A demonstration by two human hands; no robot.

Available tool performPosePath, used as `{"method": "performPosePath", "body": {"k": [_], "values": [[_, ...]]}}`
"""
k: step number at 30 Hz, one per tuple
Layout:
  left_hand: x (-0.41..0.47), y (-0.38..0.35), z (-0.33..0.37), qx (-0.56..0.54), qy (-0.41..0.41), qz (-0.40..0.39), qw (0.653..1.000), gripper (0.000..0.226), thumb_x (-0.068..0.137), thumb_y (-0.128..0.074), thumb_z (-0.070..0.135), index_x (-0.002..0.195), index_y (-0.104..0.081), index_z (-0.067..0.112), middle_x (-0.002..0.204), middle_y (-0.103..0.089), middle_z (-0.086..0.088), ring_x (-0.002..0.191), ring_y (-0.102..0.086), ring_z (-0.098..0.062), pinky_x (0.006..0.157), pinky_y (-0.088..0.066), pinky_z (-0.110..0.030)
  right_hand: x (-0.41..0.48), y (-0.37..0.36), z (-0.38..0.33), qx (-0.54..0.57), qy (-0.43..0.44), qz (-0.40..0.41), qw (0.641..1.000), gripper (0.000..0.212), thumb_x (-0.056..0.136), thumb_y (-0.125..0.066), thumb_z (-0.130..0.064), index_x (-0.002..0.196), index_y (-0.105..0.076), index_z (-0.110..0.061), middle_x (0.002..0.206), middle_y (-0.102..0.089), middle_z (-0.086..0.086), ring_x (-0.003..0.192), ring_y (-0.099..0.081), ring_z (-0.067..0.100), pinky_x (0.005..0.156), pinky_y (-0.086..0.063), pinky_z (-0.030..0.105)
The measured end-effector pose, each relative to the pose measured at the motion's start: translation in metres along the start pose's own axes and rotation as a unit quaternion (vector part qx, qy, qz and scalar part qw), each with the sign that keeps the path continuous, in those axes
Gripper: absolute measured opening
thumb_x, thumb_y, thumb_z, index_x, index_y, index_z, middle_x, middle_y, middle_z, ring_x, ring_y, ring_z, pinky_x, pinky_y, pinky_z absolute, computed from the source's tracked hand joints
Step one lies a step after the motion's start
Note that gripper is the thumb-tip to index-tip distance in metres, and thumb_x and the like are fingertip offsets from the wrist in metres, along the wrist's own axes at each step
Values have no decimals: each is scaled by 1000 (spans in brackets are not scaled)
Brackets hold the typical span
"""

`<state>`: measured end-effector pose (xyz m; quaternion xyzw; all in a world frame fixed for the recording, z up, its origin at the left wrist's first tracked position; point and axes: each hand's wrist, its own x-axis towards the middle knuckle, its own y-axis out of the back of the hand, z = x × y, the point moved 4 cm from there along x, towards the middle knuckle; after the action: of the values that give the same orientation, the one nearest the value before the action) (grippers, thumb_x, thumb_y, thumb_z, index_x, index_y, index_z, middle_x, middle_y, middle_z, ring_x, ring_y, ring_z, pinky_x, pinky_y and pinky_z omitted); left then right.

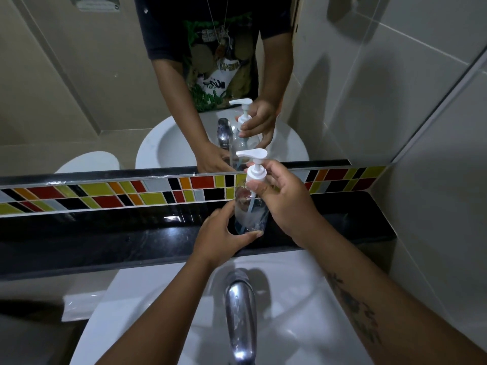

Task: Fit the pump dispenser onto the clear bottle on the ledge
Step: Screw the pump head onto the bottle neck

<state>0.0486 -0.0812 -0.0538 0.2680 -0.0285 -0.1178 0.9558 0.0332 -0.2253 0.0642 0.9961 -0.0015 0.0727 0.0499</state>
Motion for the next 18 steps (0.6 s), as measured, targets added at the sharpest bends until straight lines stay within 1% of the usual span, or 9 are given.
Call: {"method": "performPosePath", "body": {"k": [4,8,10,12,14,15,16,17,18], "values": [[2,-2,-2,-2,0,6,1000,72,70,-85,64,134,-59,46,130,-72,8,122,-66,-20,102,-57,-50,-1,-3,4,-13,3,33,999,30,89,-67,-16,115,-60,-29,112,-70,-3,105,-64,7,86,-52,21],[2,-3,-4,-5,-6,7,1000,70,68,-83,67,131,-61,45,129,-72,9,121,-67,-21,101,-58,-51,-3,-6,4,-28,16,63,998,28,87,-69,-16,112,-60,-23,110,-70,2,103,-65,10,82,-54,21],[3,-3,-5,2,-8,2,1000,73,67,-80,70,132,-61,44,129,-72,7,121,-66,-23,100,-58,-52,-4,-7,4,-34,17,65,997,26,87,-68,-18,111,-60,-24,110,-69,1,102,-65,10,81,-55,22],[2,-3,-5,10,-8,-2,1000,75,66,-80,70,133,-59,43,130,-70,6,122,-64,-24,101,-57,-52,-6,-6,6,-11,1,55,998,28,87,-69,-18,113,-60,-25,111,-69,0,102,-65,9,79,-55,21],[1,-2,-3,12,-8,-2,1000,75,67,-83,67,134,-59,43,130,-70,5,123,-63,-24,101,-56,-52,-7,-3,4,-1,-6,30,1000,36,85,-71,-14,118,-59,-22,112,-69,-1,104,-65,8,81,-53,21],[1,-2,-3,14,-9,-2,1000,76,68,-84,66,135,-58,42,130,-70,4,122,-63,-24,102,-56,-51,-6,-1,2,-2,-8,11,1000,43,83,-74,-12,121,-57,-22,114,-67,-3,107,-63,7,84,-52,21],[1,-1,-2,15,-11,-4,1000,76,68,-84,64,136,-58,41,131,-70,3,122,-64,-24,102,-56,-51,-6,2,-1,-5,-11,-9,1000,54,80,-76,-11,126,-53,-25,118,-65,-7,112,-60,5,88,-49,21],[0,-1,-1,15,-12,-6,1000,77,69,-85,63,138,-57,41,131,-70,3,122,-64,-24,102,-56,-51,-5,6,-6,-14,-13,-31,999,67,77,-79,-13,132,-48,-32,125,-60,-10,118,-55,3,94,-46,22],[0,-1,-1,15,-11,-6,1000,78,69,-85,63,139,-57,41,132,-70,3,122,-64,-24,102,-56,-51,-3,10,-13,-36,-12,-49,998,78,74,-82,-18,136,-40,-42,133,-54,-12,126,-49,4,101,-41,26]]}}
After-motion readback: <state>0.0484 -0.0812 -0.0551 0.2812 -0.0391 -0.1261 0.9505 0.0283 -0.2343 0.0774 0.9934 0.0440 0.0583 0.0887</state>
